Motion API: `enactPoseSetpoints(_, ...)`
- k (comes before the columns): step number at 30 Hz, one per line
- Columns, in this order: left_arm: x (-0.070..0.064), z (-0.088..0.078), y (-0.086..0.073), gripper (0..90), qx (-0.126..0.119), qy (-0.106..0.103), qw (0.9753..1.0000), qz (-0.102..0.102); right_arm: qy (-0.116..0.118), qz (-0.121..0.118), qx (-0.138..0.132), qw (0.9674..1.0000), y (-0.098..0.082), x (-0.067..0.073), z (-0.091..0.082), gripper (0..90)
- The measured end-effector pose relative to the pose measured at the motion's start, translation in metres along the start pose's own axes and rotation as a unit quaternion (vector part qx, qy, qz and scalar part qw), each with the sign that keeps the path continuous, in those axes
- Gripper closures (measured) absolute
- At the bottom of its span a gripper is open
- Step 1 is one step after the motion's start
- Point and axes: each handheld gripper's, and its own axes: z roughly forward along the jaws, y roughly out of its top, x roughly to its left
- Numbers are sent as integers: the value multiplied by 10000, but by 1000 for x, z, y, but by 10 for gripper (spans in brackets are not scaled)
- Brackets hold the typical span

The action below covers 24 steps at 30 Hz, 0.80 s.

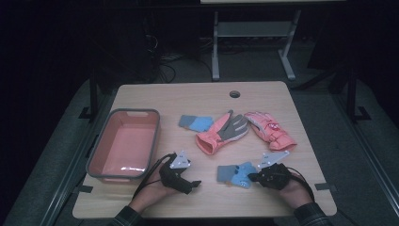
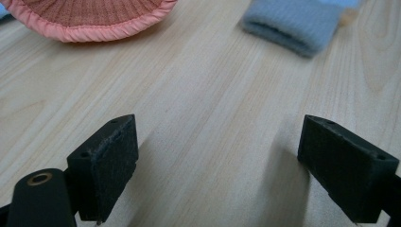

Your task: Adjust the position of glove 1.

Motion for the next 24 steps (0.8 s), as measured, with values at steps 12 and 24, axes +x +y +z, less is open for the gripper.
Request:
enactPoseSetpoints(12, 0, 0, 0, 123, -1, -1, 10000, 3, -429, 465, -209, 9978, -6, -35, -6, 891)
enactPoseSetpoints(24, -1, 1, 0, 124, -27, -8, 10000, -64, -809, 1020, -596, 9897, -37, -38, -29, 360)
